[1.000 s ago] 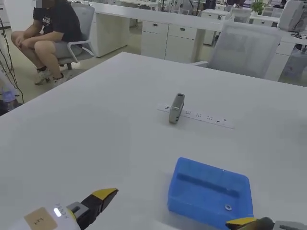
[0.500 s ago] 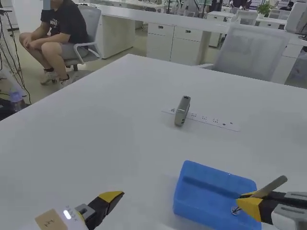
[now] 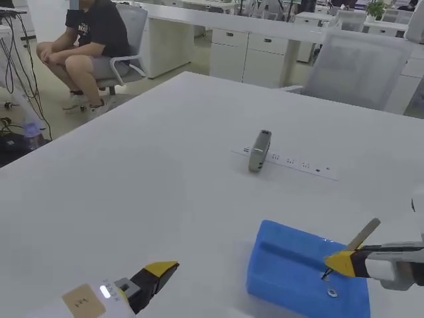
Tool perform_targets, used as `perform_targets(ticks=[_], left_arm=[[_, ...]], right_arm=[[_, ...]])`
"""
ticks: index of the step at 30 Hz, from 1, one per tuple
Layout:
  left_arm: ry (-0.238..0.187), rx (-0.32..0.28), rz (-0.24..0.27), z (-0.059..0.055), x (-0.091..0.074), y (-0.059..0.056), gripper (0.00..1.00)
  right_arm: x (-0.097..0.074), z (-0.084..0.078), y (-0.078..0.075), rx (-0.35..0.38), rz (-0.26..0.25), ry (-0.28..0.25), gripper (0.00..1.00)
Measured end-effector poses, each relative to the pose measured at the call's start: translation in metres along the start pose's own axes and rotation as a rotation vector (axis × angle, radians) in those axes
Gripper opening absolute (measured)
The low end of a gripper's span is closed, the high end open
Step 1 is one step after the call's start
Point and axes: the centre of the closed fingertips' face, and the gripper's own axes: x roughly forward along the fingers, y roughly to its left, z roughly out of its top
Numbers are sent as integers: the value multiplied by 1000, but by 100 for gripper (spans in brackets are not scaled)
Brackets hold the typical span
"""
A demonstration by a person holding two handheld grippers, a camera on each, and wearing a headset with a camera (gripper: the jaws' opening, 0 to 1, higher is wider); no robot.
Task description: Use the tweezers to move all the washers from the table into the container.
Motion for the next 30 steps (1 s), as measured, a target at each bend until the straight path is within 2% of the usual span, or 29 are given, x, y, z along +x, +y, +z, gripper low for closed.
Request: perform_targets(ticks=[6,11,15,21,30], left_arm=[[-5,-10,10,0,-1,3,72],[-3,-7,6,0,-1,2,72],[-5,-8,6,0,-1,2,72],[-4,-8,5,0,-1,2,72],[-3,-14,9,0,-1,3,72]], right_arm=[[11,-7,-19,27,-24,42,5],[20,-17,-21,34,-32,74,5],[23,-18,-23,28,-33,88,5],[31,-19,-25,2,-43,86,5],[31,-21,-26,-36,-65,89,5]])
